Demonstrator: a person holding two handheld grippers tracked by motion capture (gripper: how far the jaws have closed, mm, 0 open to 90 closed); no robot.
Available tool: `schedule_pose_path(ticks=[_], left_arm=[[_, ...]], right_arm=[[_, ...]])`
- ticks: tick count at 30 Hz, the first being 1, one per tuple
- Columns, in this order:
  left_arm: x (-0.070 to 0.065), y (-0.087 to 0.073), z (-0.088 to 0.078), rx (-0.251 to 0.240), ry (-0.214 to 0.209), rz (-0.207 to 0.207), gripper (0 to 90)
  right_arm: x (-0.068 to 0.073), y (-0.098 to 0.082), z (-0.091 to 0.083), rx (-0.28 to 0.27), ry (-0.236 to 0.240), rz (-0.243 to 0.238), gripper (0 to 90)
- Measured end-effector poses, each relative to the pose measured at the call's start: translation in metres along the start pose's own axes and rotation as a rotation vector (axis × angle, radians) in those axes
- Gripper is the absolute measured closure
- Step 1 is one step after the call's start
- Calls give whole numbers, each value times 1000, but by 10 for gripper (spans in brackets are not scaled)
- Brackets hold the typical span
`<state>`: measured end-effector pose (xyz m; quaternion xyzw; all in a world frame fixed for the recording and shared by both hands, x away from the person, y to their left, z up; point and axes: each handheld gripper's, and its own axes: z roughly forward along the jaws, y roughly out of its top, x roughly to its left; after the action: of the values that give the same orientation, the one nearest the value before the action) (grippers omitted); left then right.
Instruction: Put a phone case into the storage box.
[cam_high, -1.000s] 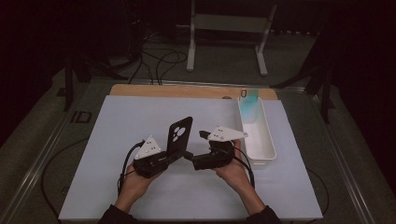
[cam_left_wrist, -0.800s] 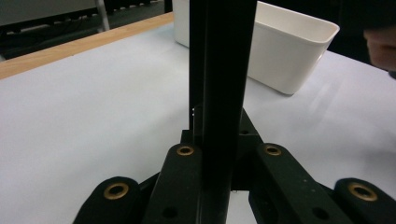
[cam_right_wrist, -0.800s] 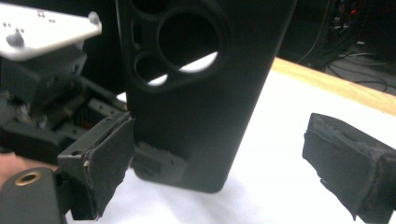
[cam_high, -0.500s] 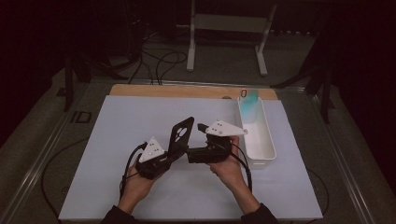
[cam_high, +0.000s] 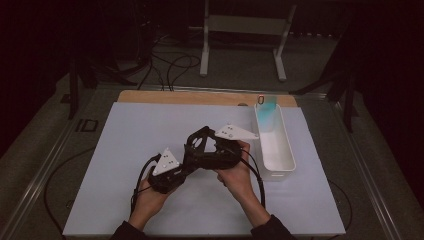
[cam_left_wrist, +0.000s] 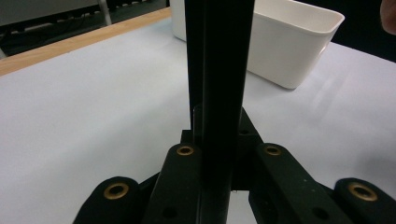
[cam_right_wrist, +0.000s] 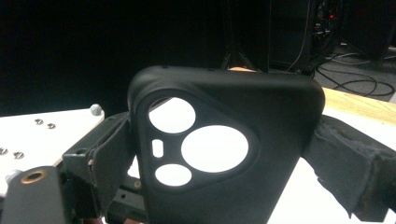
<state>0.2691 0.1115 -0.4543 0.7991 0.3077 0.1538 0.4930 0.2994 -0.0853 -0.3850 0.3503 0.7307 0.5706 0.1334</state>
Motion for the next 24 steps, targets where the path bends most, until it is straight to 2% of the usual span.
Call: schedule_pose_path(ticks=[11,16,23,24], left_arm=[[-3,0,2,4,-13,-7,845],[-3,0,3,3,-10,-3,836],[-1,0,1,1,-12,-10,763],[-1,0,1,2,-13,-10,726]], right_arm=[[-1,0,4,8,-6,21,123],[3,0,3,3,-21,0,141],[5,0,3,5,-16,-16,144],[5,-1,4,4,-17,-16,145]])
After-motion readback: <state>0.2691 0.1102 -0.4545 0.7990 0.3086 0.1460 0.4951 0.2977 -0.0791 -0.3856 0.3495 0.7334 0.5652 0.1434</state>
